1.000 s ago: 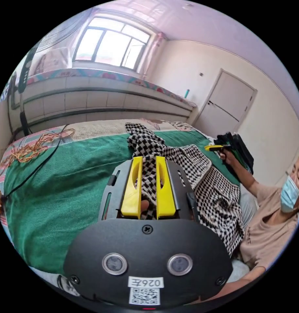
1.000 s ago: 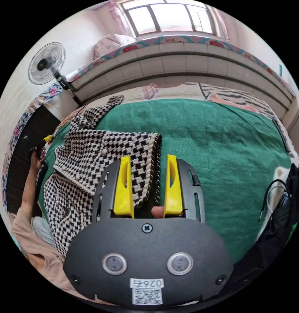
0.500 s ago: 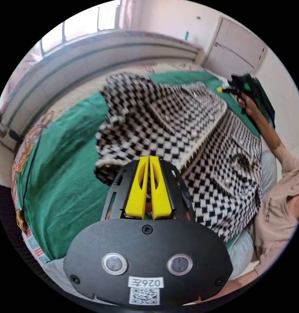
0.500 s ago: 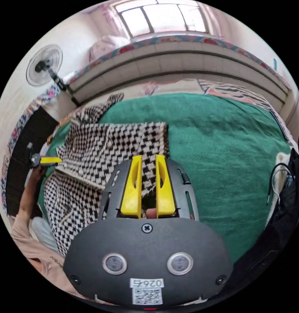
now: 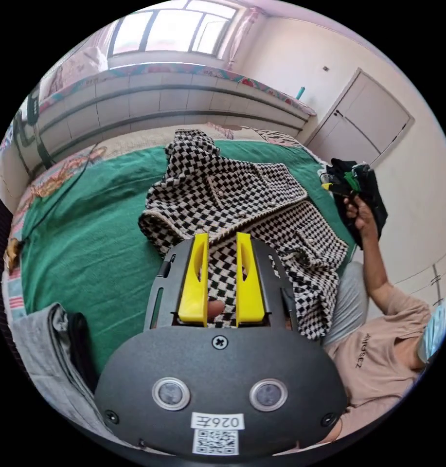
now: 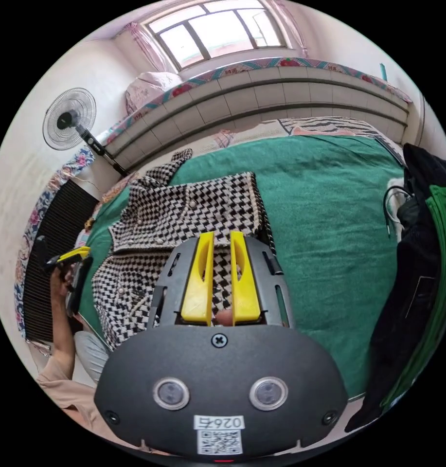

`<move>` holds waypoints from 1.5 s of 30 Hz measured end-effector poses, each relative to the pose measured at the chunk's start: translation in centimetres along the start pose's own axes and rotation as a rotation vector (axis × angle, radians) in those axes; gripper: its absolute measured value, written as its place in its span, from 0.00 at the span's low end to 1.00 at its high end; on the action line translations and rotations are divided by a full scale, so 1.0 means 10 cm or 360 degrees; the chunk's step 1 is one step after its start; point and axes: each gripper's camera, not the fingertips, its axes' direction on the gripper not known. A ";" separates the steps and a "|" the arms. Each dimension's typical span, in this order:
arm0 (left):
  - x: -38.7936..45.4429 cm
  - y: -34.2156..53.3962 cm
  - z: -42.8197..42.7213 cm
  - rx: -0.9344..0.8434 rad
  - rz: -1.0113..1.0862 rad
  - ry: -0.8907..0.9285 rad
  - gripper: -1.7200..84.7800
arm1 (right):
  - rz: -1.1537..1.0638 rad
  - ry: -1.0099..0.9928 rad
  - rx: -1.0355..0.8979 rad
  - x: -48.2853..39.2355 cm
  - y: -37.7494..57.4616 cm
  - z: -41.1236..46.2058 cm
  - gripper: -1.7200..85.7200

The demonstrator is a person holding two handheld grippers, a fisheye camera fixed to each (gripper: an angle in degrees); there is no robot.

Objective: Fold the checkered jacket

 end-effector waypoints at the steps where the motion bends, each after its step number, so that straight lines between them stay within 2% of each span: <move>1: -0.04 0.11 0.02 0.0061 -0.0054 0.0043 0.12 | -0.0007 0.0081 -0.0049 -0.01 0.06 0.10 0.06; 4: -0.16 0.30 0.17 0.0096 -0.0155 0.0012 0.11 | -0.0051 0.0283 -0.0211 0.01 0.05 0.41 0.06; 9: -0.33 0.24 0.40 -0.0116 -0.0159 -0.0114 0.13 | -0.0073 0.0175 -0.0359 0.11 -0.02 0.70 0.07; 16: -0.48 0.15 0.61 -0.0256 -0.0104 0.0022 0.14 | -0.0222 0.0350 -0.0364 0.01 -0.08 0.65 0.08; 19: -0.45 0.14 0.73 -0.0355 -0.0028 -0.0020 0.16 | -0.0230 0.0284 -0.0471 0.09 -0.05 0.80 0.09; 25: -0.34 0.12 0.86 -0.0453 0.0052 -0.0108 0.15 | -0.0212 0.0205 -0.0501 0.17 0.00 0.81 0.10; 30: -0.33 0.09 0.86 -0.0474 0.0031 -0.0126 0.14 | -0.0220 0.0222 -0.0527 0.20 0.05 0.82 0.08; 34: -0.27 0.10 0.78 -0.0446 0.0083 -0.0172 0.05 | -0.0283 0.0306 -0.0524 0.15 0.10 0.75 0.04; 38: -0.18 0.13 0.68 -0.0403 0.0208 -0.0182 0.03 | -0.0353 0.0350 -0.0497 0.10 0.14 0.54 0.01; 45: -0.05 0.28 0.28 -0.0204 0.0502 0.0188 0.02 | -0.0302 -0.0051 -0.0400 0.42 0.25 -0.12 0.00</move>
